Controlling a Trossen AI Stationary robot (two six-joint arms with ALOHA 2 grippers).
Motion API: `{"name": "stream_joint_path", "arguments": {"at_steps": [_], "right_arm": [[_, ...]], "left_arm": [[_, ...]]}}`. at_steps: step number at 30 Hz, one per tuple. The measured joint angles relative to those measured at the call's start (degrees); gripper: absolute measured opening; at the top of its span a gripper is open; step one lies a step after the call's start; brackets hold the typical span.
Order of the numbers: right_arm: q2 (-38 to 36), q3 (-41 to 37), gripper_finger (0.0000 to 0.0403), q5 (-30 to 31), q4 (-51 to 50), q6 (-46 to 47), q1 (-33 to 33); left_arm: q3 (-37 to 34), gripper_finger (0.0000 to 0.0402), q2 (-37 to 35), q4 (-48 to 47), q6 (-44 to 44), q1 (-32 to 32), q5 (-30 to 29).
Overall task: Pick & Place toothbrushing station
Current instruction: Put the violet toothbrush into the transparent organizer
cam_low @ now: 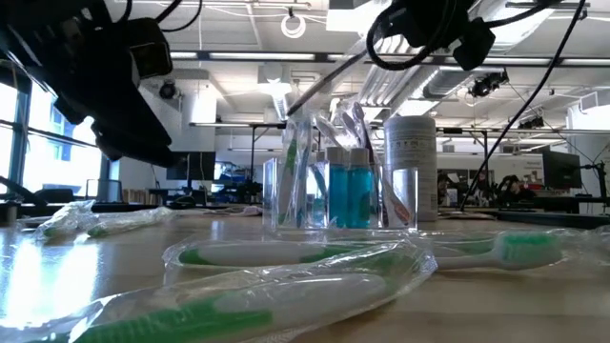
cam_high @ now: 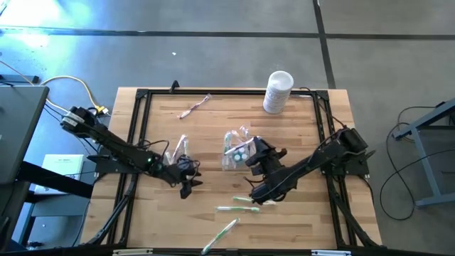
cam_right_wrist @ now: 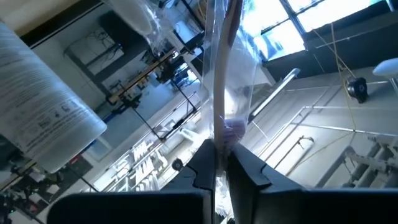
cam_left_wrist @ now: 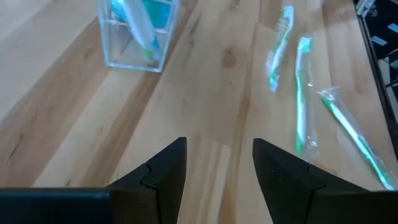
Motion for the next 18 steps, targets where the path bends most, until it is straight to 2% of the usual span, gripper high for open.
{"name": "stream_joint_path", "arguments": {"at_steps": [8, 18], "right_arm": [[0.05, 0.00, 0.0011, -2.60, 0.18, -3.02, 1.53], [4.07, 0.02, 0.0011, -3.17, 0.45, -5.19, 0.37]], "left_arm": [[0.00, 0.0180, 0.00, -0.02, -0.03, -3.92, -6.08], [0.00, 0.0180, 0.00, -0.02, 0.10, -3.83, -6.77]]}}
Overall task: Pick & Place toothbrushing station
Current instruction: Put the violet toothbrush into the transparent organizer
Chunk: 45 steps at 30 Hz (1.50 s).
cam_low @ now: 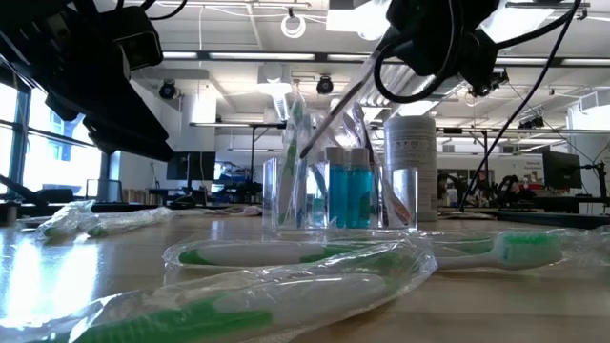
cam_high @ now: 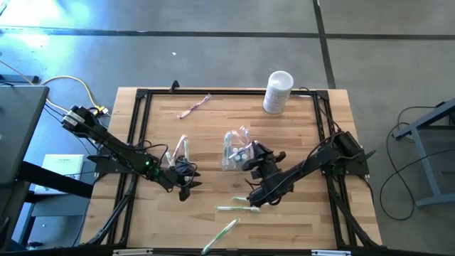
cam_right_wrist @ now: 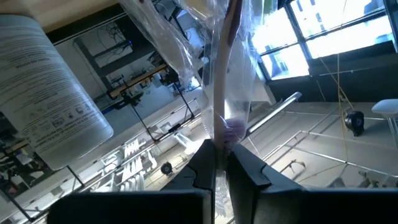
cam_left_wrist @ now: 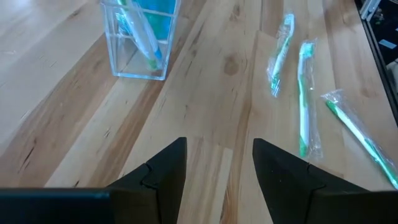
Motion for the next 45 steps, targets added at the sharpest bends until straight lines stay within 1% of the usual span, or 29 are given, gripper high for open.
{"name": "stream_joint_path", "arguments": {"at_steps": [5, 7, 12, 18, 23, 26, 28, 32, 36, 39, 40, 45], "right_arm": [[0.54, -0.02, 0.0011, -1.35, 0.53, -1.11, -0.28], [0.54, -0.02, 0.0011, -2.48, 0.87, -2.79, -0.28], [0.54, -0.02, 0.0020, -3.16, 2.29, -5.75, -0.20], [0.54, -0.02, 0.0025, -3.28, 4.90, -8.04, -0.17], [0.54, -0.02, 0.0026, -5.82, 6.79, -10.07, -0.17], [0.54, -0.02, 0.0027, -6.99, 10.67, -10.70, -0.28], [0.54, -0.02, 0.0027, -7.44, 13.86, -12.77, -0.28], [0.54, -0.02, 0.0029, -11.79, 21.76, -19.03, -0.33], [0.54, -0.02, 0.0048, -16.06, 30.93, -25.52, -0.59], [0.54, -0.02, 0.0060, -16.20, 34.75, -35.05, -1.04], [0.54, -0.02, 0.0063, -16.03, 35.19, -36.33, -1.18], [0.54, -0.02, 0.0064, -16.01, 37.09, -36.79, -2.14]], "left_arm": [[0.00, 0.0180, 0.00, 0.00, 2.09, 0.00, -0.02], [0.00, 0.0180, 0.00, 0.00, 3.29, 0.00, -0.02], [0.00, 0.0180, 0.00, -0.01, 5.61, 0.00, -0.07], [0.00, 0.0180, 0.00, -0.04, 6.03, 0.00, -0.09], [0.00, 0.0180, 0.00, -0.04, 6.04, 0.00, -0.07], [0.00, 0.0180, 0.00, -0.04, 6.04, 0.00, -0.07], [0.00, 0.0180, 0.00, -0.04, 6.04, 0.00, -0.07], [0.00, 0.0180, 0.00, -0.04, 5.87, 0.00, -0.07], [0.00, 0.0180, 0.00, -0.04, 5.84, 0.00, -0.06], [0.00, 0.0180, 0.00, -0.04, 5.77, 0.00, -0.05], [0.00, 0.0180, 0.00, -0.04, 5.73, 0.00, -0.04], [0.00, 0.0180, 0.00, -0.07, 5.62, 0.00, -0.01]]}}
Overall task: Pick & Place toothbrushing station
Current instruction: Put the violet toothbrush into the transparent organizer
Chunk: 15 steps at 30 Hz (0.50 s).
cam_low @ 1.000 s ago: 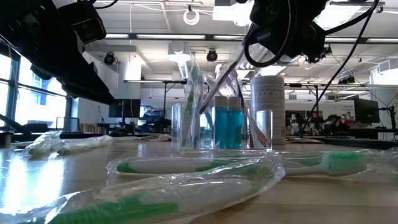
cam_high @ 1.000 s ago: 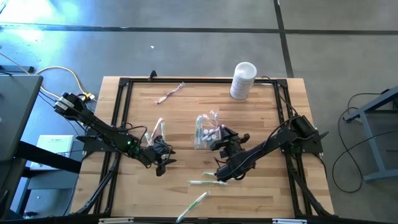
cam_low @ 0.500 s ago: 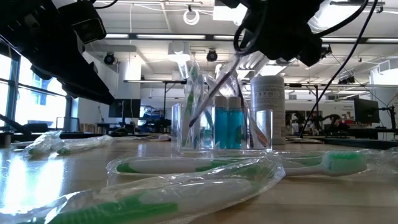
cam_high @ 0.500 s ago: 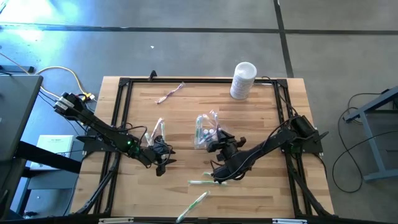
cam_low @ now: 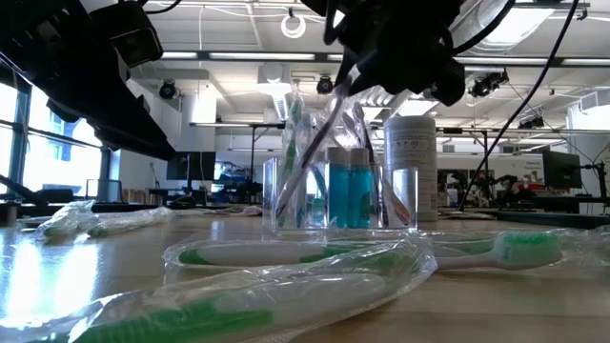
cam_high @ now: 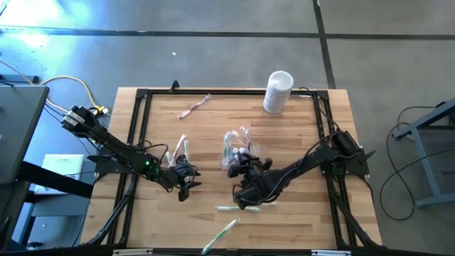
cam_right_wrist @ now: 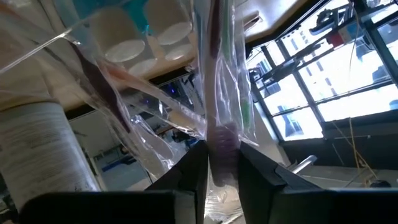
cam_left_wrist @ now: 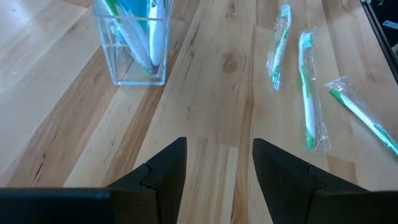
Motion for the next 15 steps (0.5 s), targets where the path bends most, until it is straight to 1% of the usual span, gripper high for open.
{"name": "stream_joint_path", "arguments": {"at_steps": [7, 11, 15], "right_arm": [[0.00, 0.00, 0.0060, -0.41, 0.42, -1.31, -0.81], [0.00, 0.00, 0.0060, -0.97, 4.50, -1.83, -0.79], [0.00, 0.00, 0.0065, -2.65, 7.98, -4.55, -0.46]], "left_arm": [[0.00, 0.0180, 0.00, -0.22, -0.01, 0.00, 0.01], [0.00, 0.0180, 0.00, -0.24, 0.00, 0.00, 0.01], [0.00, 0.0180, 0.00, -0.24, -0.01, 0.00, 0.01]]}}
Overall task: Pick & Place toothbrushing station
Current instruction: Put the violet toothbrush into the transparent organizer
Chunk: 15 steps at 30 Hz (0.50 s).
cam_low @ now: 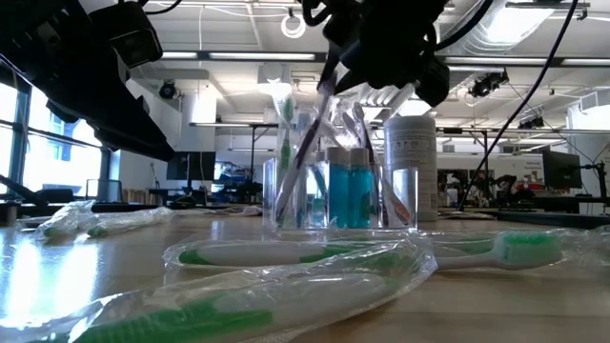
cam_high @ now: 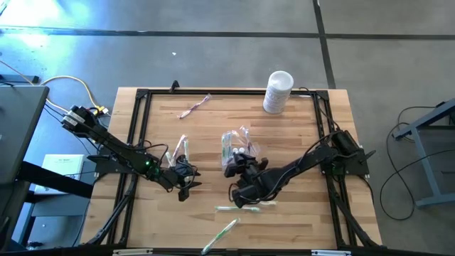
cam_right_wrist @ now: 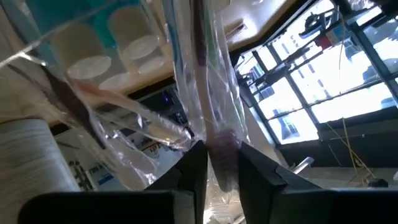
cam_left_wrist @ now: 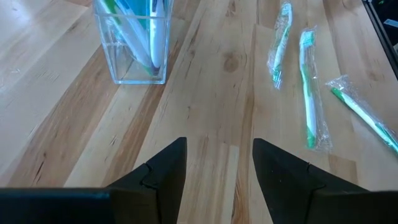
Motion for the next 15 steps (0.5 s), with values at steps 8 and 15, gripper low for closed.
{"name": "stream_joint_path", "arguments": {"at_steps": [8, 15], "right_arm": [[0.00, 0.00, 0.0124, -2.37, 4.82, -1.52, 0.45], [-0.07, 0.00, 0.0172, -0.96, 5.21, -3.86, 0.57]], "left_arm": [[0.00, 0.0180, 0.00, 0.00, -0.02, 0.00, 0.02], [0.00, 0.0180, 0.00, -0.15, -0.02, 0.00, 0.02]]}}
